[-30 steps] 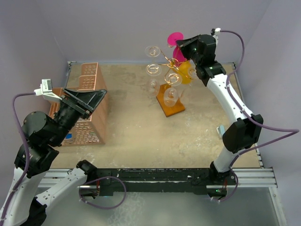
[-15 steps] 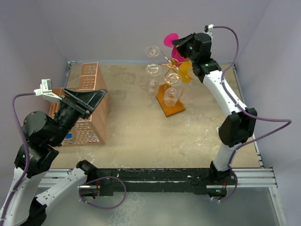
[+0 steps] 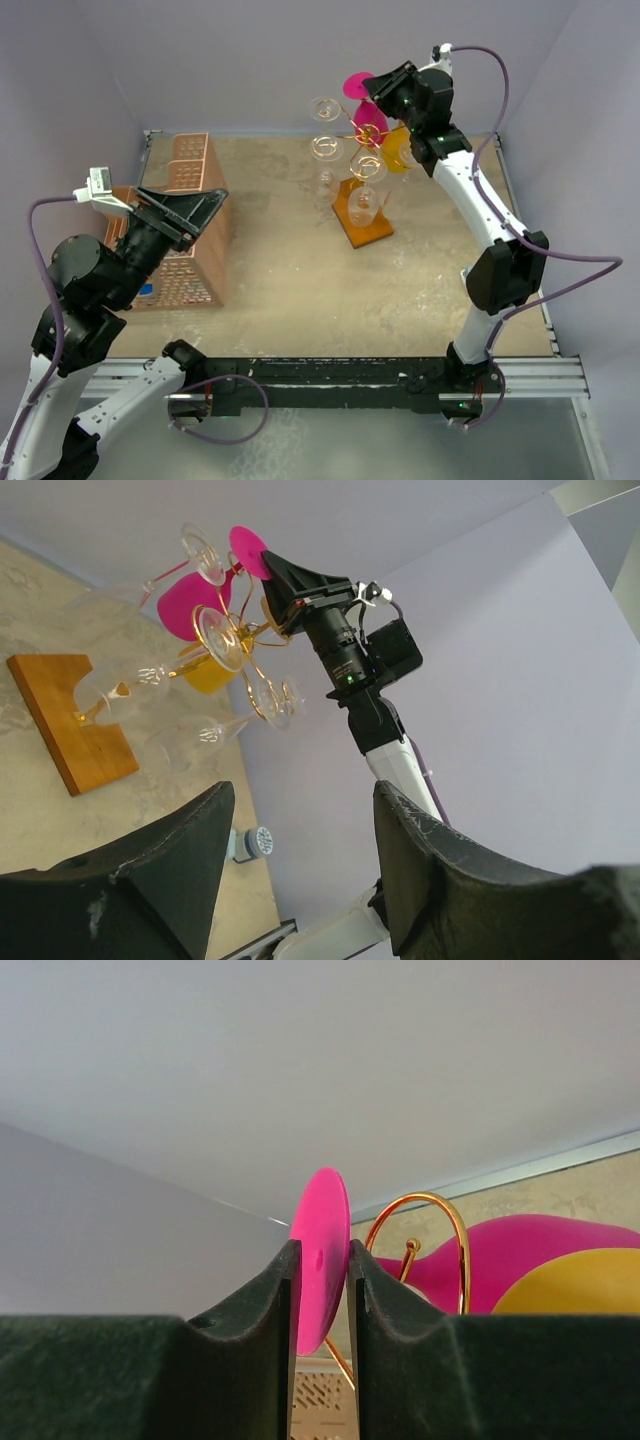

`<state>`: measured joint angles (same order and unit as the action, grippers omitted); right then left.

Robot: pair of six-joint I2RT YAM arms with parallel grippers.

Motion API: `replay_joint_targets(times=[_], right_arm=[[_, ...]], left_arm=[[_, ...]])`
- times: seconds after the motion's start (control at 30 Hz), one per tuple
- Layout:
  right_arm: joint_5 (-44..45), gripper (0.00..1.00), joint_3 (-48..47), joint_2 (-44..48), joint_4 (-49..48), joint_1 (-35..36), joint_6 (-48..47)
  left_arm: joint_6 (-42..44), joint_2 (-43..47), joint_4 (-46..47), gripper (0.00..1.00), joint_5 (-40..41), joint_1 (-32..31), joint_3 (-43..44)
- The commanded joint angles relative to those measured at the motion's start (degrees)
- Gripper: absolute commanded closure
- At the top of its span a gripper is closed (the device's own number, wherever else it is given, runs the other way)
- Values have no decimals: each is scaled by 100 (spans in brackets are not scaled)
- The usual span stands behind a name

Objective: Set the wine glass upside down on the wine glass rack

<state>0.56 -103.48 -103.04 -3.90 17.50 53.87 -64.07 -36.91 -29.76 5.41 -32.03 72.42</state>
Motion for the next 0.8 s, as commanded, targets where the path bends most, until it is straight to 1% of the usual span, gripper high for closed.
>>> replay_joint_targets(times=[0.0,0.13,0.3,0.4,0.5,0.57,0.77], right_arm=[[-98,71,20,385,-417,-28,-256],[94,63,32,467,-362,-29,-336],[159,59,99,570,-337,-32,-437],[353,58,106,575,-327,-34,-551],[228,59,73,529,-409,-27,-1130],[174,59,87,509,-463,-27,-1287],[177,58,169,502,-537,-27,-1495]], left_arm=[[-12,-60,147,45,34,-14,60],[20,-74,114,45,43,-14,74],[43,-80,82,45,58,-14,81],[46,-71,61,45,69,-14,87],[83,-58,43,45,61,-14,98],[110,-61,4,45,70,-14,112],[133,-21,-62,45,127,-13,105]])
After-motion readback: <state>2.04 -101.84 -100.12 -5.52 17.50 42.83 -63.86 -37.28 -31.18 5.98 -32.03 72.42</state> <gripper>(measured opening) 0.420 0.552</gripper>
